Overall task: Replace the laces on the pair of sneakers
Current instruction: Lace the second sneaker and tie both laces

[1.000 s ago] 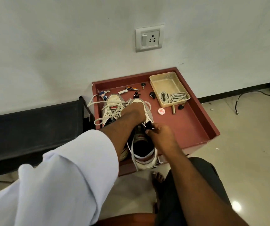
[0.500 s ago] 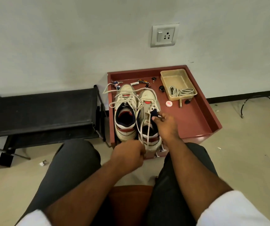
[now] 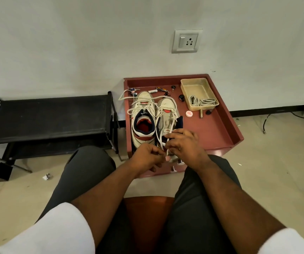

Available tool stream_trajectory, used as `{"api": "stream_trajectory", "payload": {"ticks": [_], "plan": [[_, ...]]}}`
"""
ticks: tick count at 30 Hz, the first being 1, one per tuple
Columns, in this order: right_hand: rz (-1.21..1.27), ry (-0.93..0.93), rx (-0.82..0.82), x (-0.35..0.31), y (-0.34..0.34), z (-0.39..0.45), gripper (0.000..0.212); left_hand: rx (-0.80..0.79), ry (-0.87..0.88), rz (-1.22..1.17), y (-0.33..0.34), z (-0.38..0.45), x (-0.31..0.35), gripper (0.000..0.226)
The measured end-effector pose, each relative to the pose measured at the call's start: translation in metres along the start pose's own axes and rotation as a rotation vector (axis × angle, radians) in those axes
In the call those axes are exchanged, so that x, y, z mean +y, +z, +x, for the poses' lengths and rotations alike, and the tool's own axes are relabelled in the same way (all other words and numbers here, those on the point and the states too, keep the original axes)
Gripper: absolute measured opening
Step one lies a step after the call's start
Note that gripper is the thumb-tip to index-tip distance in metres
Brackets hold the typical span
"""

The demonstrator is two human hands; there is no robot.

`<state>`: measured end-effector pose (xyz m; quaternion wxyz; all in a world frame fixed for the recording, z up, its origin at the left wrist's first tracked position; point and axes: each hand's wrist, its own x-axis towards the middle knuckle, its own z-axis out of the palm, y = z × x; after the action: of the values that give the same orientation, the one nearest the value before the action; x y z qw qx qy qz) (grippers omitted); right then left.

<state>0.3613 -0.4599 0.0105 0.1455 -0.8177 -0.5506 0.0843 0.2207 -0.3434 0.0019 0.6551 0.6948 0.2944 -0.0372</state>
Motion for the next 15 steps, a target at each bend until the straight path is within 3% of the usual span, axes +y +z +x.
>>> {"api": "stream_trajectory", "payload": {"ticks": [3,8,12,15], "plan": [[0.132,0.032,0.071,0.002,0.010,-0.003,0.012,-0.045,-0.031,-0.028,-0.003,-0.001,-0.001,0.021],[0.954,0.349,0.327,-0.004,-0.002,-0.006,0.014,-0.053,0.092,-0.073,-0.017,-0.009,0.017,0.041],[1.166,0.363,0.514,-0.010,-0.028,0.018,0.013,0.069,0.299,-0.114,-0.032,0.004,0.068,0.039],[1.182,0.307,0.598,-0.011,-0.052,0.053,0.012,0.214,0.402,-0.094,-0.045,0.032,0.111,0.028]]}}
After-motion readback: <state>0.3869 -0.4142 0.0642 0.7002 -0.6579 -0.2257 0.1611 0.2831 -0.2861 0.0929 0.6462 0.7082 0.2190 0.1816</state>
